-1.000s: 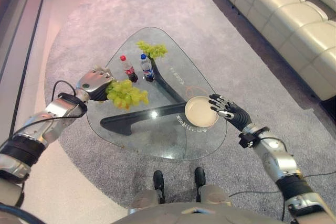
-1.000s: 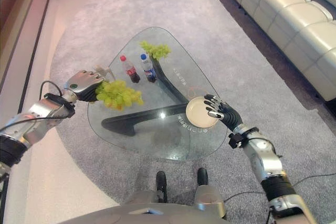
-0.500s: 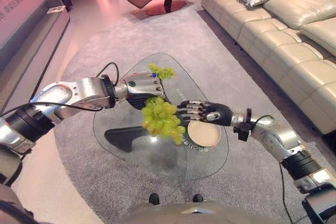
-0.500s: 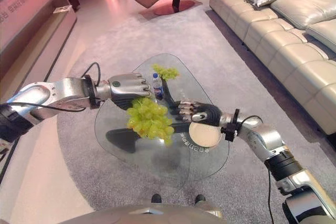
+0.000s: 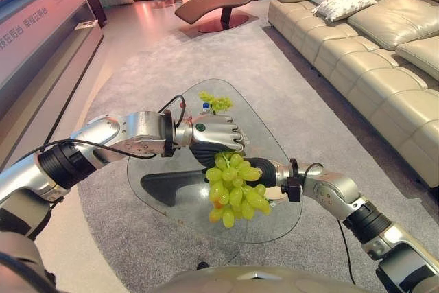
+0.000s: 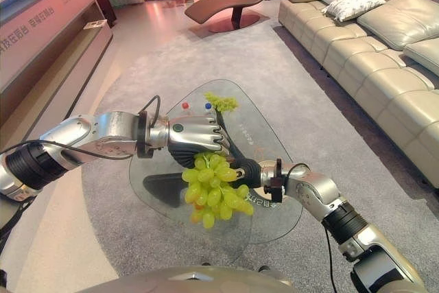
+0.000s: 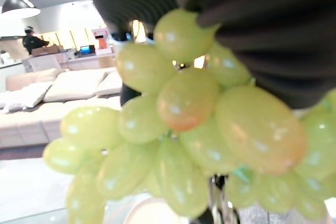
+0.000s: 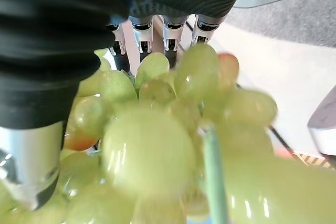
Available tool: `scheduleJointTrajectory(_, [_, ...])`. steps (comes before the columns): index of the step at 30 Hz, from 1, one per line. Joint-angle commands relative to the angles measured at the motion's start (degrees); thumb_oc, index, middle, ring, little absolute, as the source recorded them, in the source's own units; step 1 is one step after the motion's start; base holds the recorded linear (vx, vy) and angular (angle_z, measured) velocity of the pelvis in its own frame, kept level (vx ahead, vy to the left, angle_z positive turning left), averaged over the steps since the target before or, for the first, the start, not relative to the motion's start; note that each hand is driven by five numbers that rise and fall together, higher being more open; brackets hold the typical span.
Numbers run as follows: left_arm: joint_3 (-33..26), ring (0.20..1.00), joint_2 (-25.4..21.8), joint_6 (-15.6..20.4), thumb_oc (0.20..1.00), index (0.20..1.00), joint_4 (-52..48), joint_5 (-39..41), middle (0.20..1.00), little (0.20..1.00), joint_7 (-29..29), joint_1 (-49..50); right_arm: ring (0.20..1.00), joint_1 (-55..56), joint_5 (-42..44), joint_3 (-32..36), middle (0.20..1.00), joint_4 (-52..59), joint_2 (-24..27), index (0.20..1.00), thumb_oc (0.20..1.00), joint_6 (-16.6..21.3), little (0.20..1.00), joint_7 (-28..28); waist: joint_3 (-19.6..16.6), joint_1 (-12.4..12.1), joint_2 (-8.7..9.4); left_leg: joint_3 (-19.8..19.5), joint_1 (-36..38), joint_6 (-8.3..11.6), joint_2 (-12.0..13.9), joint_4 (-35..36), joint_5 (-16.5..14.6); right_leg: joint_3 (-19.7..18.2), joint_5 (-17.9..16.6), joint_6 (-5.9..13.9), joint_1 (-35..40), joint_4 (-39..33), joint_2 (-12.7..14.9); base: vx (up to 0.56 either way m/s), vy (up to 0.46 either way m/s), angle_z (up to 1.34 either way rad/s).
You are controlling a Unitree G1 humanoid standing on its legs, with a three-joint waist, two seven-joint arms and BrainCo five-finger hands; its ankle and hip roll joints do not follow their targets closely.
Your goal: Pick up fruits into the plate
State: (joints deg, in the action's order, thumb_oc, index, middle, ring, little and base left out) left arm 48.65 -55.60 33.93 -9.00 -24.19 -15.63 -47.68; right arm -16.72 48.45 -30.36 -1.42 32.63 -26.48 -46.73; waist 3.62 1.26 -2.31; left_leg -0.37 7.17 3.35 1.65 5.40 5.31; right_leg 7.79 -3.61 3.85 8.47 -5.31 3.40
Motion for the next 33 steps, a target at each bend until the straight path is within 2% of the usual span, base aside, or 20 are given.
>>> scheduleJointTrajectory(1, [-3.2, 0.2, 1.6, -0.9, 0.2, 0.2, 1.6, 3.9, 0.2, 0.2, 1.1, -5.6, 1.0, 0.0, 5.5, -1.9, 1.0, 5.7, -1.9, 1.0, 1.0, 0.1, 1.0, -2.8, -0.4, -1.5, 2.02, 2.2, 4.2, -1.16, -1.7, -1.5, -10.9, 2.2, 6.1, 3.28, 2.4, 2.1, 2.6, 0.0, 0.0, 0.0])
scheduleJointTrajectory(10, [-2.9, 0.2, 2.1, -1.2, 0.2, 0.2, 1.6, 0.7, 0.2, 0.2, 0.8, -4.6, 1.0, 0.7, 10.9, -4.3, 1.0, 9.3, -4.1, 1.0, 1.0, -3.5, 1.0, -3.8, 0.1, -1.7, 1.89, 2.1, 4.2, -1.15, -1.8, -1.3, -10.7, 2.0, 5.8, 3.48, 2.4, 1.7, 2.6, 0.0, 0.0, 0.0])
scheduleJointTrajectory(21, [-2.7, 0.2, 1.4, -0.5, 0.2, 0.2, 3.2, -5.0, 0.2, 0.2, 4.5, -3.3, 1.0, 2.2, 18.7, -4.8, 1.0, 10.2, -7.3, 1.0, 1.0, -9.2, 1.0, -5.1, 0.0, -2.0, 1.82, 2.1, 4.2, -1.26, -1.7, -1.2, -10.7, 1.7, 5.7, 3.65, 2.4, 1.4, 2.6, 0.0, 0.0, 0.0])
scheduleJointTrajectory(33, [-5.1, 0.2, 0.1, -0.6, 0.2, 0.2, 5.9, -7.1, 0.2, 0.2, 6.1, 1.3, 1.0, 5.1, 20.9, -2.8, 1.0, 9.7, -8.1, 1.0, 1.0, -9.8, 1.0, -5.8, 0.3, -2.1, 1.7, 2.2, 4.2, -1.26, -1.5, -1.0, -10.7, 1.8, 5.5, 3.75, 2.2, 1.3, 2.7, 0.0, 0.0, 0.0])
